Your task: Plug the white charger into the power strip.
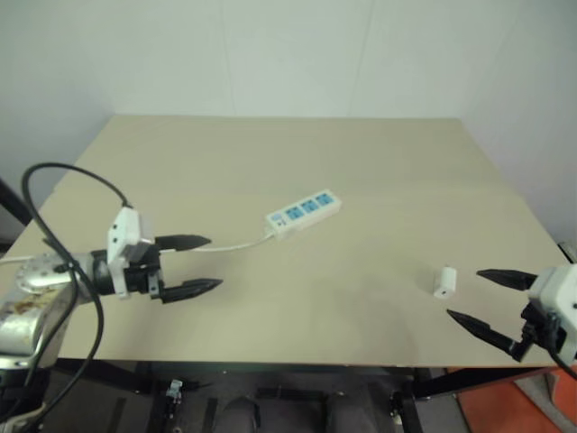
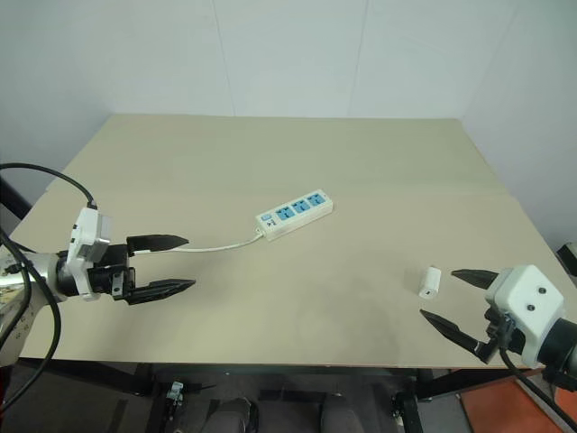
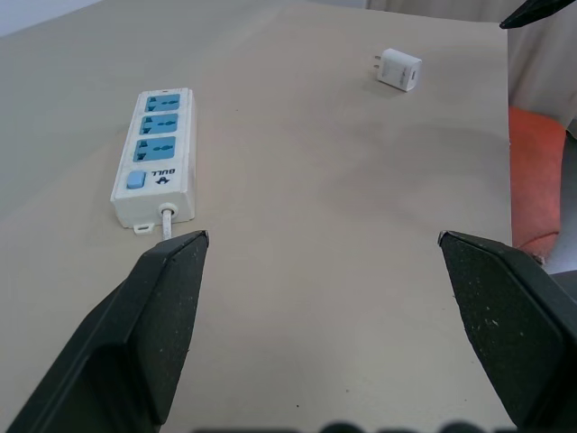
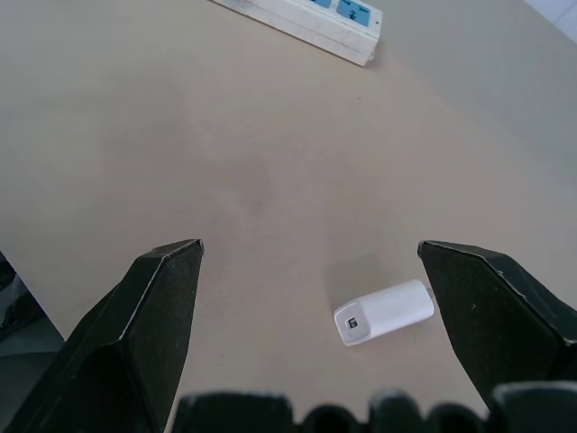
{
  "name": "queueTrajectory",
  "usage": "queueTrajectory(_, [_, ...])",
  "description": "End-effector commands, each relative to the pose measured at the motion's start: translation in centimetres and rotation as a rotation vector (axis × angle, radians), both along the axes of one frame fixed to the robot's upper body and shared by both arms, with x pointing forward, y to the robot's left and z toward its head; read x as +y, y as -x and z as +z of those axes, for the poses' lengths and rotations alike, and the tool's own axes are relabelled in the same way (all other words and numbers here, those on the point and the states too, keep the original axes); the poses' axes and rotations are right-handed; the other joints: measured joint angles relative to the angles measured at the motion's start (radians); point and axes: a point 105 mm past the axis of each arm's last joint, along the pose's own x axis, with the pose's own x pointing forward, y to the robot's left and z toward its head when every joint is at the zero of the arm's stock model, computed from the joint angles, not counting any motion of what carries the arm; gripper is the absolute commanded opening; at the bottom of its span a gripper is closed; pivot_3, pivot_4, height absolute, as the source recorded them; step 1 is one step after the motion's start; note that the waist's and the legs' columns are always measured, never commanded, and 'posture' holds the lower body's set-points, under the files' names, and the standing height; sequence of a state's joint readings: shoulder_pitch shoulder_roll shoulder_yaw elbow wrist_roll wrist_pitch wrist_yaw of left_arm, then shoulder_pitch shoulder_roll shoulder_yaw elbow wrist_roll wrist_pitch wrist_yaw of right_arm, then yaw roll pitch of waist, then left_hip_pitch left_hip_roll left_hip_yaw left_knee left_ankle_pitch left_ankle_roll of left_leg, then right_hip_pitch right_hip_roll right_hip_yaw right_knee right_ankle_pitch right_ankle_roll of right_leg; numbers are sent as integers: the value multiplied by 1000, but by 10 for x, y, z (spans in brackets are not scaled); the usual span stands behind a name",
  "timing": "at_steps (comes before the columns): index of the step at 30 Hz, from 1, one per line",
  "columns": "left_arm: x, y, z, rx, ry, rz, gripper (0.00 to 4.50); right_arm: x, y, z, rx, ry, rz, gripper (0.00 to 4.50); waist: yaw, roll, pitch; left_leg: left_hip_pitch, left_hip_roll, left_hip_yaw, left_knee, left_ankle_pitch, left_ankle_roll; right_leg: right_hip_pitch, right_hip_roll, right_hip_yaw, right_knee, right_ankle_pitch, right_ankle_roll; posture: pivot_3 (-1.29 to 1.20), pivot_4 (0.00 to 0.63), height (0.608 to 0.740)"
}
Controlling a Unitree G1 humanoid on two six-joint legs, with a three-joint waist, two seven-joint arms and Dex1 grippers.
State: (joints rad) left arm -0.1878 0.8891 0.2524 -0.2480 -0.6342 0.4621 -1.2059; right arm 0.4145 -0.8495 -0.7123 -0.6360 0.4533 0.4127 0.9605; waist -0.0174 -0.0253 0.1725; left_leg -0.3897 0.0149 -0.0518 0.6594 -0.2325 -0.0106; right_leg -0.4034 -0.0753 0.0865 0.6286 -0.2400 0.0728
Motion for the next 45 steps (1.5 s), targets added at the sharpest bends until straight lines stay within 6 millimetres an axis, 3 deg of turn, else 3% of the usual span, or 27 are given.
queueTrajectory(1, [-1, 2, 7, -29, 8, -16, 4452, 2, 1, 9, -38, 26, 14, 4500, 0, 0, 0, 0, 0, 0, 0, 0, 0, 0, 0, 0, 0, 0, 0, 0, 150, 740])
queueTrajectory(10, [-3, -7, 1, -34, -31, 14, 4452, 4, 0, 11, -49, 23, 21, 4500, 0, 0, 0, 0, 0, 0, 0, 0, 0, 0, 0, 0, 0, 0, 0, 0, 150, 740])
queueTrajectory(16, [-17, -48, -23, -29, -119, 102, 4452, 8, -4, 13, -67, 14, 33, 4500, 5, 0, 0, 0, -1, 0, 1, 0, 0, 1, 0, 0, 0, 0, 0, 0, 150, 740])
queueTrajectory(21, [-43, -110, -35, 20, -124, 224, 4452, 12, -8, 16, -86, 14, 42, 4500, 11, -2, 0, 0, -2, -1, 2, 0, 0, 2, 0, 0, 0, 1, 1, 0, 150, 740])
queueTrajectory(24, [-56, -137, -53, 95, -174, 294, 4452, 14, -9, 17, -94, 15, 45, 4500, 5, -2, -1, -1, -2, -1, 2, 0, 0, 1, 0, 0, -1, 3, 0, 0, 150, 740])
queueTrajectory(28, [-66, -153, -76, 170, -265, 331, 4452, 16, -9, 20, -108, 19, 46, 4500, -6, -3, 0, -2, -3, -1, 1, 0, 1, 0, 0, 0, 0, 4, -2, 0, 150, 740])
queueTrajectory(32, [-67, -154, -94, 207, -343, 330, 4452, 17, -7, 23, -119, 24, 43, 4500, -3, -3, 0, -1, -3, -1, 1, 0, 0, 1, 0, 0, 1, 1, 1, 0, 150, 740])
queueTrajectory(35, [-63, -156, -99, 209, -354, 354, 3947, 17, -6, 22, -121, 25, 38, 4500, -1, -3, -1, 1, -2, -1, 1, 0, 0, 3, 0, 1, 1, 1, 2, 0, 150, 740])
queueTrajectory(45, [-64, -154, -99, 183, -300, 327, 1024, 17, -9, 21, -116, 32, 39, 4500, -5, -3, -2, 6, -2, -1, 1, 0, 0, 8, 0, 1, 0, 1, 3, 0, 150, 740])
